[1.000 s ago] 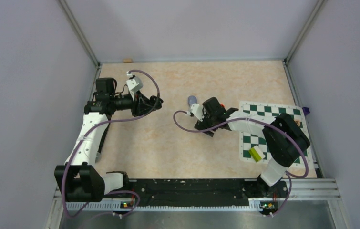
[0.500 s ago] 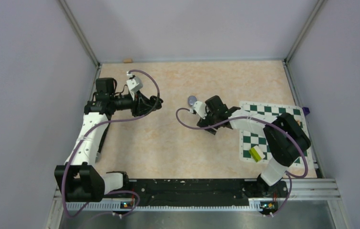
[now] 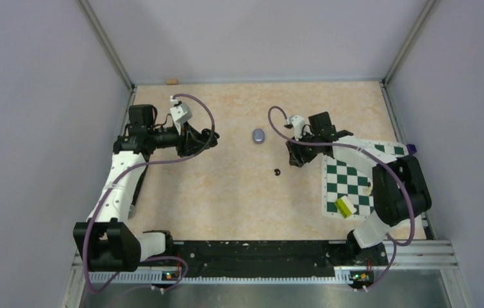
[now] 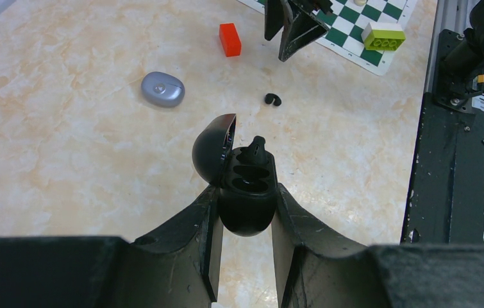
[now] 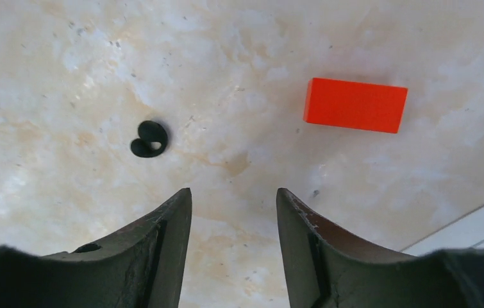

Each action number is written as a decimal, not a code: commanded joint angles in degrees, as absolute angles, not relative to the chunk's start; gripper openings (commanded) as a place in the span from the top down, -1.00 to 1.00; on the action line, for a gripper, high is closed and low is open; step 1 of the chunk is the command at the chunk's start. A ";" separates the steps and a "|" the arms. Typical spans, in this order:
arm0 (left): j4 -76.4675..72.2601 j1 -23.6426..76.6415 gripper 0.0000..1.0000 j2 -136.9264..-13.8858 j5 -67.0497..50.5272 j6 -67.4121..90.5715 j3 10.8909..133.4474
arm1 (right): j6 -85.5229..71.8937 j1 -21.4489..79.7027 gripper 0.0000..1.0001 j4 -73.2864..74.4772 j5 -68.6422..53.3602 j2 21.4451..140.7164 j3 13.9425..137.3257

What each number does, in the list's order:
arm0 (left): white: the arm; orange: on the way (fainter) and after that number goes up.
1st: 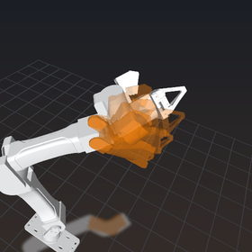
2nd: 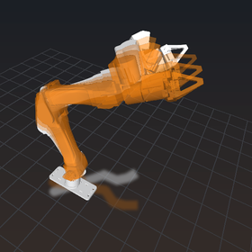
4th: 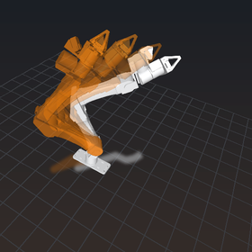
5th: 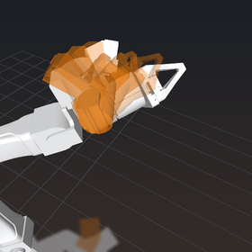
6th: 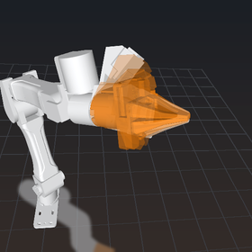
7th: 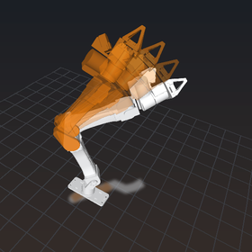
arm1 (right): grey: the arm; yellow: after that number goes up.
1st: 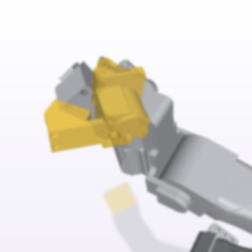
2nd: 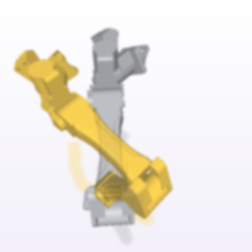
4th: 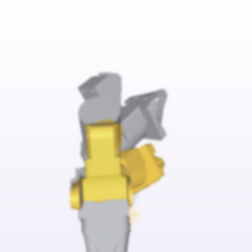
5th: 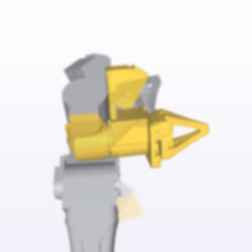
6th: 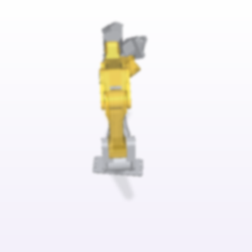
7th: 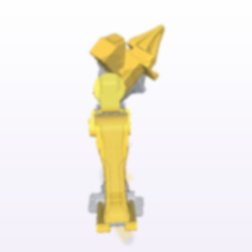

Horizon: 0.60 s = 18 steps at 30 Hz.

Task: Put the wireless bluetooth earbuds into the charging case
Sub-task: Move the left earbud to the center of the board.

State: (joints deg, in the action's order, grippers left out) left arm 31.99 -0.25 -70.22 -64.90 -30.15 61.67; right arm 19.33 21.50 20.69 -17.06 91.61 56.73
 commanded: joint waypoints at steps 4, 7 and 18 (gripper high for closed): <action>29.91 -0.26 1.00 -68.47 -66.02 -30.28 61.52 | 4.05 15.65 0.30 20.05 -40.96 99.93 59.14; 29.74 -0.26 1.00 -68.33 -65.90 -30.41 61.44 | 1.80 14.37 0.37 18.46 -43.61 101.54 58.23; 29.41 -0.26 1.00 -68.32 -65.94 -30.13 61.26 | -2.81 13.56 0.43 16.21 -44.59 106.29 58.00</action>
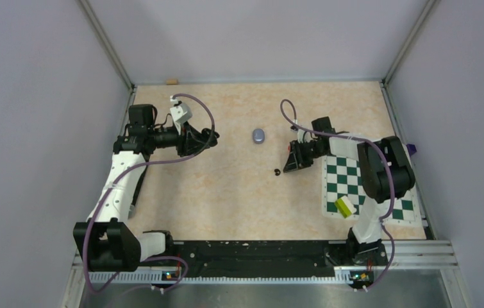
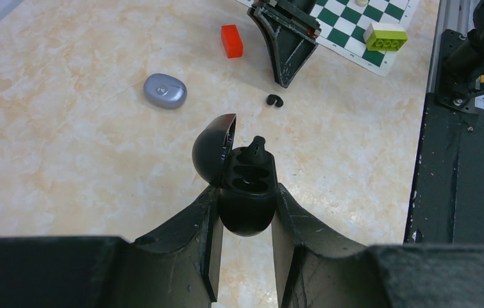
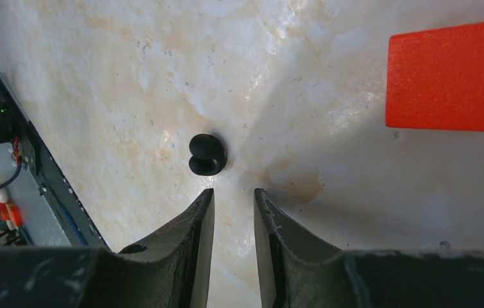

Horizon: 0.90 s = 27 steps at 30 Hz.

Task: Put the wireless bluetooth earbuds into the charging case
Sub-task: Move the left earbud to the center of the board.

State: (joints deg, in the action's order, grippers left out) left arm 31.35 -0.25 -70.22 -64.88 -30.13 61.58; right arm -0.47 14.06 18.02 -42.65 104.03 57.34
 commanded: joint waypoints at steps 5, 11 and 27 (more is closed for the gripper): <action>28.98 -0.25 1.00 -68.38 -66.08 -29.97 61.08 | -2.81 13.62 0.44 16.14 -44.12 107.29 58.19; 28.88 -0.25 1.00 -68.35 -66.88 -30.17 60.85 | -2.69 13.62 0.44 16.00 -43.66 108.00 58.35; 28.92 -0.30 1.00 -67.92 -68.66 -30.76 60.57 | -1.41 15.61 0.28 11.79 -37.79 105.61 57.69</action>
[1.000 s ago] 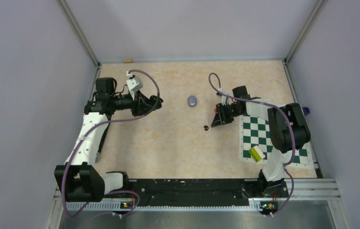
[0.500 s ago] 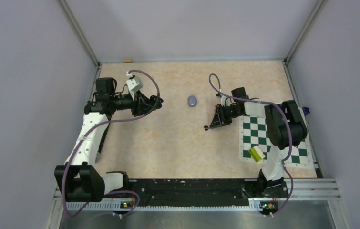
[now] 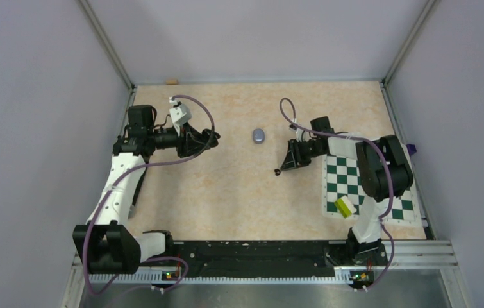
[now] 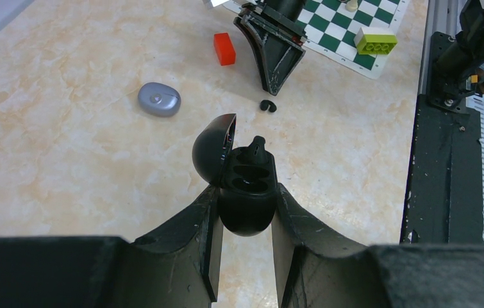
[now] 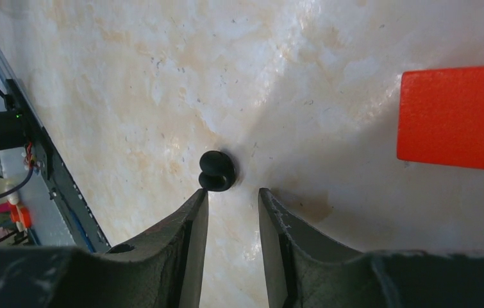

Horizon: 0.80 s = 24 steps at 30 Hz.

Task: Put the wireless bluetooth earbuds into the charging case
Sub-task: Move the left earbud to the center of the board.

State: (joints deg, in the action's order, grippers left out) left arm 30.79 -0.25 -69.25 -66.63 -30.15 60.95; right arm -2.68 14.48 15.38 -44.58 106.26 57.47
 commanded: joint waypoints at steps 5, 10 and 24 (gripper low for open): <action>28.96 -0.26 1.00 -67.94 -68.53 -30.71 60.56 | -1.88 16.34 0.22 11.94 -37.86 106.53 58.47; 28.94 -0.23 1.00 -68.00 -68.40 -30.78 60.55 | -0.52 16.35 0.22 15.12 -40.86 106.97 59.96; 28.92 -0.22 1.00 -68.40 -68.52 -30.55 60.56 | -1.98 17.09 0.12 8.29 -42.63 105.77 59.39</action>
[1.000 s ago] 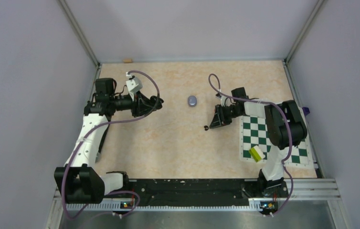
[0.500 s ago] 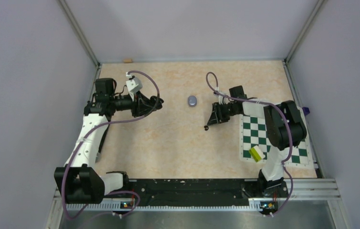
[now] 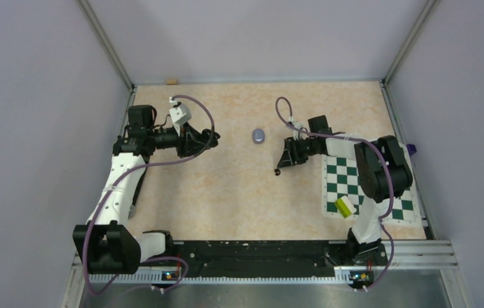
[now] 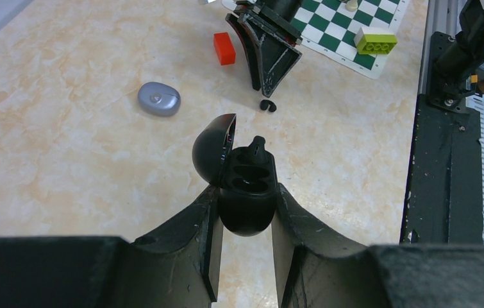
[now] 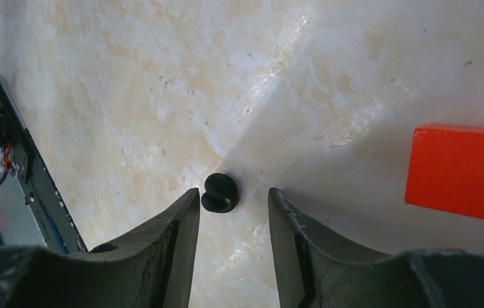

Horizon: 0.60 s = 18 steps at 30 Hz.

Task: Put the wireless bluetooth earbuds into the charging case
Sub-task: Move the left earbud to the center of the board.

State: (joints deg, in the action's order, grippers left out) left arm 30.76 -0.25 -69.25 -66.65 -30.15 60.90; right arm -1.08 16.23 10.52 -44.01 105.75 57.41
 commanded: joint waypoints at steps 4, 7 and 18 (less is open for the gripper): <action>28.94 -0.22 1.00 -67.92 -68.29 -30.56 60.47 | -2.99 17.18 0.12 8.90 -42.86 108.80 63.44; 28.89 -0.26 1.00 -67.91 -68.39 -30.58 60.47 | -2.78 17.88 0.13 10.55 -44.81 111.55 66.64; 28.91 -0.26 1.00 -67.76 -68.72 -30.75 60.38 | 8.42 20.18 0.20 22.28 -47.00 113.79 68.98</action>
State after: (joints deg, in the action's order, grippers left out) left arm 30.74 -0.25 -69.25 -66.65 -30.15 60.84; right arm 2.15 19.62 15.25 -47.13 113.47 67.64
